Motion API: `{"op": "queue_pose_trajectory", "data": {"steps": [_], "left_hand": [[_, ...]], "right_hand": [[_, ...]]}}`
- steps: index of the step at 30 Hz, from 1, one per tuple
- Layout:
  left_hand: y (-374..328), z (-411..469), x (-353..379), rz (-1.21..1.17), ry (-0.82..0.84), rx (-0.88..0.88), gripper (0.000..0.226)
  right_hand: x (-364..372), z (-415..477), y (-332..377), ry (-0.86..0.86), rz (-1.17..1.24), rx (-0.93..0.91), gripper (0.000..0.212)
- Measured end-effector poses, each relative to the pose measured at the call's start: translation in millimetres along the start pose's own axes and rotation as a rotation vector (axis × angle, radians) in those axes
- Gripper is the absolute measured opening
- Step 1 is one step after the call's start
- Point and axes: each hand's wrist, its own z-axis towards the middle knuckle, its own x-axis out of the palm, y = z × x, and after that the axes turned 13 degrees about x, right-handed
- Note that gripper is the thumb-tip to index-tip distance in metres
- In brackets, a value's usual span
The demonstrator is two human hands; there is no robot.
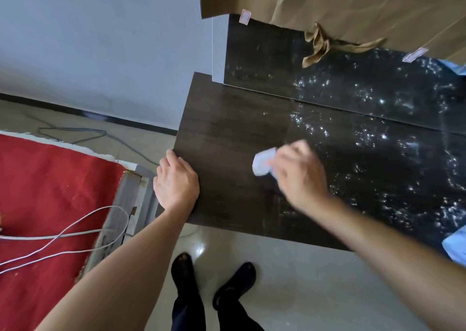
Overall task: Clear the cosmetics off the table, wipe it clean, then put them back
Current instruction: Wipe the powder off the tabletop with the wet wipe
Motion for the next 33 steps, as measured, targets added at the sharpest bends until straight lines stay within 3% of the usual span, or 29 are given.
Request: {"op": "queue_pose_trajectory", "data": {"steps": [4, 8, 12, 18, 23, 26, 29, 33], "left_hand": [[0, 1, 3, 0.025, -0.008, 0.001, 0.028], [3, 3, 7, 0.04, -0.018, -0.001, 0.029], [2, 4, 8, 0.047, -0.021, -0.016, 0.029], [-4, 3, 1, 0.035, -0.005, -0.03, 0.03], [-4, 3, 1, 0.038, 0.014, -0.055, 0.031], [-4, 4, 2, 0.044, 0.011, -0.054, 0.032], [-2, 3, 3, 0.044, 0.004, -0.048, 0.033], [0, 4, 3, 0.04, 0.024, -0.045, 0.034]], "right_hand": [[4, 113, -27, -0.166, -0.106, 0.187, 0.02], [51, 157, -28, -0.127, -0.146, 0.242, 0.033], [78, 121, -16, -0.061, -0.053, 0.21, 0.041], [52, 8, -13, 0.094, 0.107, -0.078, 0.032], [61, 97, -23, -0.014, 0.022, 0.071, 0.031], [64, 138, -23, 0.017, -0.02, 0.173, 0.031], [66, 101, -12, 0.043, 0.07, 0.183, 0.023], [61, -21, 6, 0.128, 0.243, 0.053, 0.019]]}}
